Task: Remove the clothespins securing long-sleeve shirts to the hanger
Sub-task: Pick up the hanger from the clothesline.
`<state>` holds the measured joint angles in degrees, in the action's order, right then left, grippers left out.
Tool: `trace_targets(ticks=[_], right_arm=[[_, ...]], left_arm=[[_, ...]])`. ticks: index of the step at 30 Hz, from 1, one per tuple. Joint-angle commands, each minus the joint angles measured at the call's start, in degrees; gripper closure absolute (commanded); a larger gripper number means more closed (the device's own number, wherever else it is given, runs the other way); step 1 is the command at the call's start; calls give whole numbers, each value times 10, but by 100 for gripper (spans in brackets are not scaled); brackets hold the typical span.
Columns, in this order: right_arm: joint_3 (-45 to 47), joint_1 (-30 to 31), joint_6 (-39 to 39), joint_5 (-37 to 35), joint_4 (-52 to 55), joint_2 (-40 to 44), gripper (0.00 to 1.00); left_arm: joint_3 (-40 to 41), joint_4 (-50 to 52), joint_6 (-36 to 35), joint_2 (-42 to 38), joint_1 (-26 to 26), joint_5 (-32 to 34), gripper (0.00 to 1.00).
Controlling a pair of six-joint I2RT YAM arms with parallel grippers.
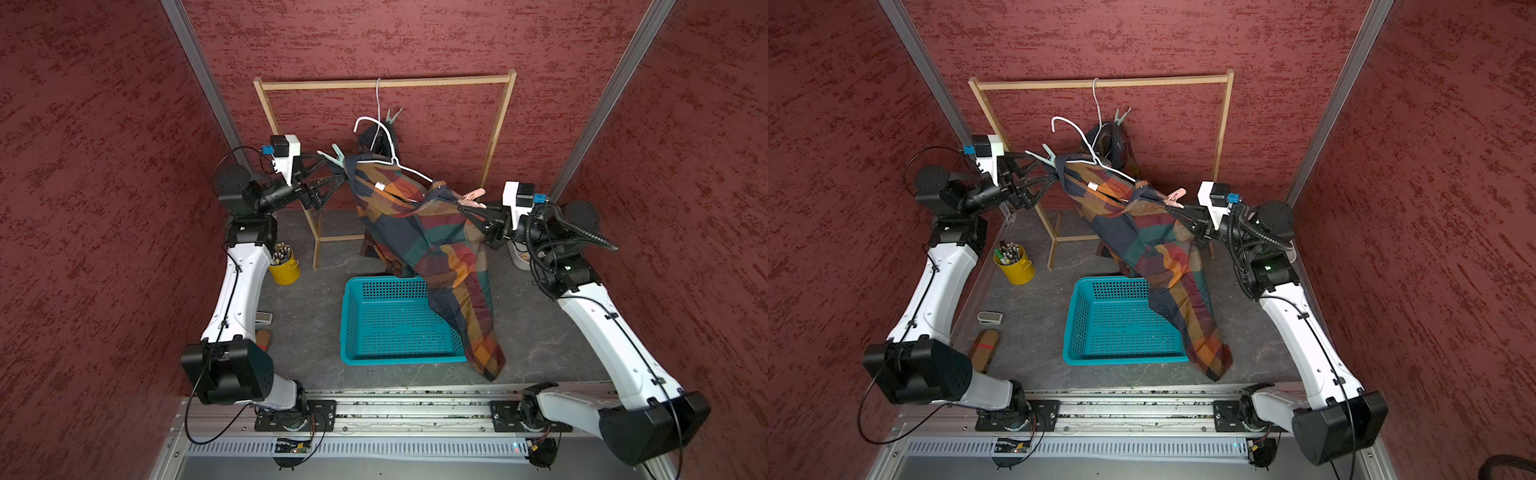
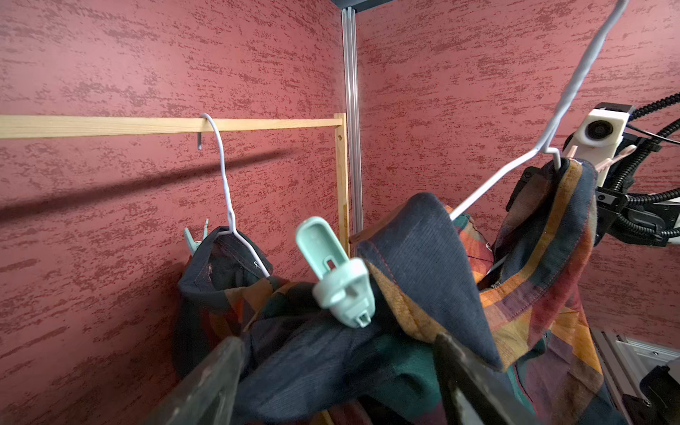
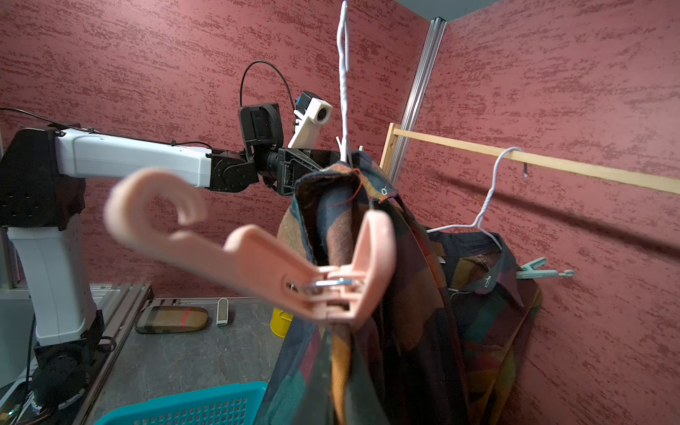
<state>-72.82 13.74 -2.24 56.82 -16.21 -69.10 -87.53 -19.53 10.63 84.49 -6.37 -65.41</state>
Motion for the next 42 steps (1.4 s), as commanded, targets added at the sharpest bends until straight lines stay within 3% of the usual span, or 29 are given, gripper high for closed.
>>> trace_targets(ticks=[1, 16, 33, 42], right_arm=[[-28, -3, -6, 33, -2, -2, 100], [-29, -5, -1, 51, -15, -8, 100], [-26, -5, -2, 80, -7, 2, 100], [-26, -5, 8, 93, -19, -2, 100]], left_arm=[[-17, 19, -9, 15, -1, -32, 19], [-52, 91, -54, 41, 3, -63, 27], [-64, 77, -42, 47, -28, -22, 15], [-64, 87, -53, 49, -26, -63, 22]])
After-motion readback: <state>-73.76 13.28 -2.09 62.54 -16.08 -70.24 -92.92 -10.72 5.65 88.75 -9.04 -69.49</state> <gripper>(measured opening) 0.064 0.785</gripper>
